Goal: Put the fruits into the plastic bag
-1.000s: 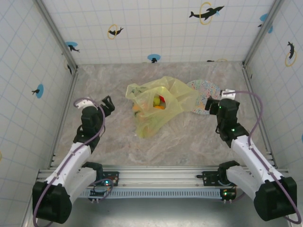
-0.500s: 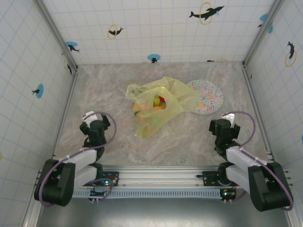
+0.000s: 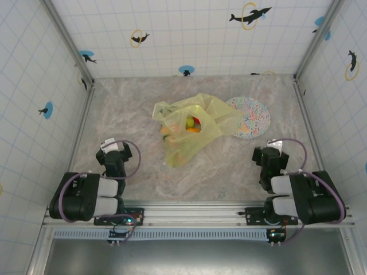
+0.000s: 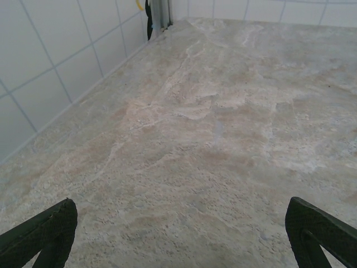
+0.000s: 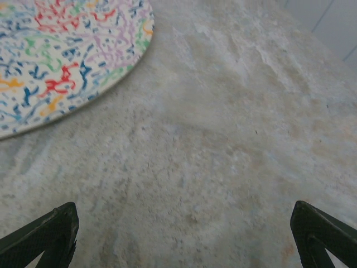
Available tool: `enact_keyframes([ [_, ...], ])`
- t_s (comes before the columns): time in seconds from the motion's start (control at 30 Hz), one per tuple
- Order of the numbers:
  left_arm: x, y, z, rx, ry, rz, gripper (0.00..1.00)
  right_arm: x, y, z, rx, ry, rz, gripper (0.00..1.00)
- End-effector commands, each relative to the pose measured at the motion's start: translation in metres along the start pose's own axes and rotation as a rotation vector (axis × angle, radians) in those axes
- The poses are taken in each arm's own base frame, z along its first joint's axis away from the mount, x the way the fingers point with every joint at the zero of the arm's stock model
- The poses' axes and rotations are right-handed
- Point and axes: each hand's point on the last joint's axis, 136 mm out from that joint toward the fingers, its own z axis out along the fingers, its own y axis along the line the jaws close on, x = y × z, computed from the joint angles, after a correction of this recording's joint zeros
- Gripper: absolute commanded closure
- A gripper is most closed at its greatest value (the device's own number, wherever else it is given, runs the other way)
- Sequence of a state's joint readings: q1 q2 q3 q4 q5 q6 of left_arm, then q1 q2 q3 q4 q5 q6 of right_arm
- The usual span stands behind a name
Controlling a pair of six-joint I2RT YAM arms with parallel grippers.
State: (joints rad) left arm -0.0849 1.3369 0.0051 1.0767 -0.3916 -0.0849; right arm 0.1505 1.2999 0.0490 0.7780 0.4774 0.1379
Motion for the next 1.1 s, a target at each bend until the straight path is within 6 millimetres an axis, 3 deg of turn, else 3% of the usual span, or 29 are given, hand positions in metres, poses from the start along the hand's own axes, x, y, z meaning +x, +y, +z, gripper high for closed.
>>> enact_keyframes([
  [0.0,-0.005,-0.009,0.0,0.087,-0.036,-0.015,0.02,-0.025,0.004,-0.001,-0.056,-0.115,0.053,0.0],
  [0.07,0.0,-0.013,0.001,0.124,-0.038,-0.01,0.02,-0.029,0.004,-0.001,-0.09,-0.133,0.072,0.0],
  [0.13,-0.008,-0.016,-0.001,0.144,-0.089,-0.012,0.03,-0.035,0.005,-0.004,-0.12,-0.17,0.079,0.0],
  [0.17,0.003,-0.018,0.003,0.151,-0.03,-0.006,0.02,-0.037,0.006,-0.007,-0.137,-0.191,0.079,0.0],
  [0.33,0.005,-0.023,0.006,0.192,-0.011,-0.005,0.02,-0.034,0.009,-0.014,-0.198,-0.24,0.116,0.0],
  [0.5,0.005,-0.023,0.006,0.195,-0.012,-0.006,0.02,-0.026,0.023,0.003,-0.229,-0.158,0.064,0.0],
  [1.07,0.005,-0.023,0.006,0.194,-0.011,-0.006,0.02,-0.029,0.023,0.001,-0.221,-0.175,0.054,0.0],
])
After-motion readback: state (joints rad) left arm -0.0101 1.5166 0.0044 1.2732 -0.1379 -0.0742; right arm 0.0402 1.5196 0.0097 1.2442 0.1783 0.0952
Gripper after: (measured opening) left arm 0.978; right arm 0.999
